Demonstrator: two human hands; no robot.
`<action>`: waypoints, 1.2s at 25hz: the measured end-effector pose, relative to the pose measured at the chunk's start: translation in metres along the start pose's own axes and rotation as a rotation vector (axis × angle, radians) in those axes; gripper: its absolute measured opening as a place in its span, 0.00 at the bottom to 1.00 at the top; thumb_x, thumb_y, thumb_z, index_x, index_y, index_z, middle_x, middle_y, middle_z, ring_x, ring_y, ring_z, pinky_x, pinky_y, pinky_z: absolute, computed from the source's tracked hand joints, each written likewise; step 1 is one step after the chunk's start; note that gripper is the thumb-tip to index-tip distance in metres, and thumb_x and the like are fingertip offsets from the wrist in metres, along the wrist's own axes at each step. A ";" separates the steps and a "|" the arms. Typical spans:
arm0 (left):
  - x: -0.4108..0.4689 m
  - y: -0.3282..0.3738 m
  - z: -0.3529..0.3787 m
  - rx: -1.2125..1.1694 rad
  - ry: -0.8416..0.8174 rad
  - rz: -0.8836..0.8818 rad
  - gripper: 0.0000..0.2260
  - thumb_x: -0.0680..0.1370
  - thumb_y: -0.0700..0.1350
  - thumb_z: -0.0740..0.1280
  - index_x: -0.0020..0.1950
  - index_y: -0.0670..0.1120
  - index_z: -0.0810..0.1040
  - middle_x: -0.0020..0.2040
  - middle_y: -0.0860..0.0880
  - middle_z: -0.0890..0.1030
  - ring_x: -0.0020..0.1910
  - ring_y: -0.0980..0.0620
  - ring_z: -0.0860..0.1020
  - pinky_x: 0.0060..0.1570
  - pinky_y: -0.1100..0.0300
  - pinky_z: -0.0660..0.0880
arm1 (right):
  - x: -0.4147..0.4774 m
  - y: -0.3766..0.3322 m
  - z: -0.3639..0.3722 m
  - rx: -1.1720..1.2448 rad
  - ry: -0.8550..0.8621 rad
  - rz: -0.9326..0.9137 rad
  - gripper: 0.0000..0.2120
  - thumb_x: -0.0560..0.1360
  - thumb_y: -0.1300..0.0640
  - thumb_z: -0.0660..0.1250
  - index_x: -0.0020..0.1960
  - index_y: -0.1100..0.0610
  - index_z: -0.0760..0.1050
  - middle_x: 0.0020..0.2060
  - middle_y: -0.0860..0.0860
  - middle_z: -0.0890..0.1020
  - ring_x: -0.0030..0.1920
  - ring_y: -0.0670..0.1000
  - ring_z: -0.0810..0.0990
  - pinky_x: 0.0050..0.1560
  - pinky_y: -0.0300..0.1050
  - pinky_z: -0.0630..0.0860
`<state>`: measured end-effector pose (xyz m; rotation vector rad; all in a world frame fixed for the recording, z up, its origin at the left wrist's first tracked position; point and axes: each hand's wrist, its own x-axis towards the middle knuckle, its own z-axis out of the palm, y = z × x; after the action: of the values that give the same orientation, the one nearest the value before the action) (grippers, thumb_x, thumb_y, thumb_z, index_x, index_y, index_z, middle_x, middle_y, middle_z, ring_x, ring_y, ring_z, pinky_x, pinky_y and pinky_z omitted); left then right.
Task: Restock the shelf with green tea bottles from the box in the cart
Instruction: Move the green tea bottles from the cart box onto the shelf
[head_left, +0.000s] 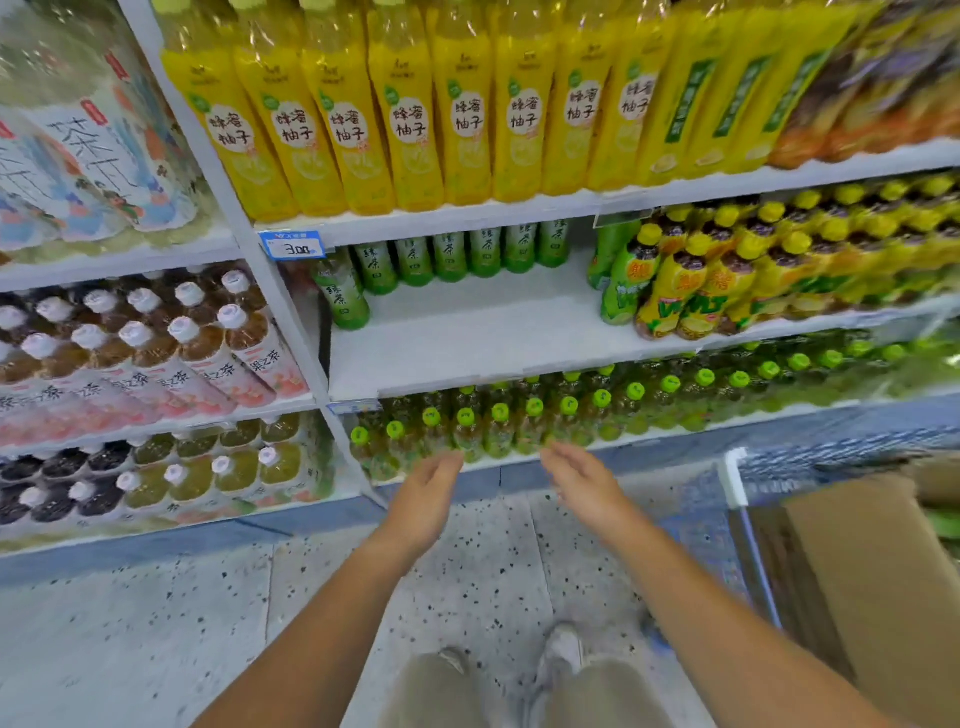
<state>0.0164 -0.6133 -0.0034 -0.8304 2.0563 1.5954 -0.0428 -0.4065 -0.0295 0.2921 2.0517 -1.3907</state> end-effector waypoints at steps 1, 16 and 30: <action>-0.015 0.007 0.005 0.022 -0.023 0.006 0.25 0.83 0.64 0.55 0.77 0.55 0.66 0.77 0.53 0.66 0.74 0.49 0.65 0.69 0.46 0.63 | -0.019 0.001 -0.007 0.017 0.018 0.019 0.26 0.79 0.37 0.61 0.73 0.47 0.69 0.73 0.48 0.70 0.69 0.51 0.72 0.70 0.56 0.69; -0.138 0.122 0.166 0.271 -0.408 0.420 0.22 0.83 0.62 0.56 0.72 0.54 0.72 0.64 0.57 0.72 0.62 0.59 0.68 0.61 0.58 0.62 | -0.206 0.057 -0.172 0.326 0.608 -0.058 0.19 0.70 0.33 0.60 0.50 0.44 0.76 0.59 0.52 0.81 0.57 0.53 0.80 0.62 0.58 0.75; -0.177 0.144 0.436 0.243 -0.575 0.239 0.19 0.80 0.68 0.56 0.66 0.60 0.69 0.68 0.56 0.73 0.65 0.55 0.72 0.59 0.53 0.65 | -0.258 0.192 -0.422 0.313 0.624 0.102 0.23 0.78 0.35 0.58 0.68 0.46 0.70 0.64 0.48 0.77 0.64 0.53 0.75 0.68 0.60 0.70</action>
<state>0.0329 -0.1323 0.0995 -0.0239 1.9052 1.4376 0.0951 0.0932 0.0857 1.0642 2.2335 -1.7029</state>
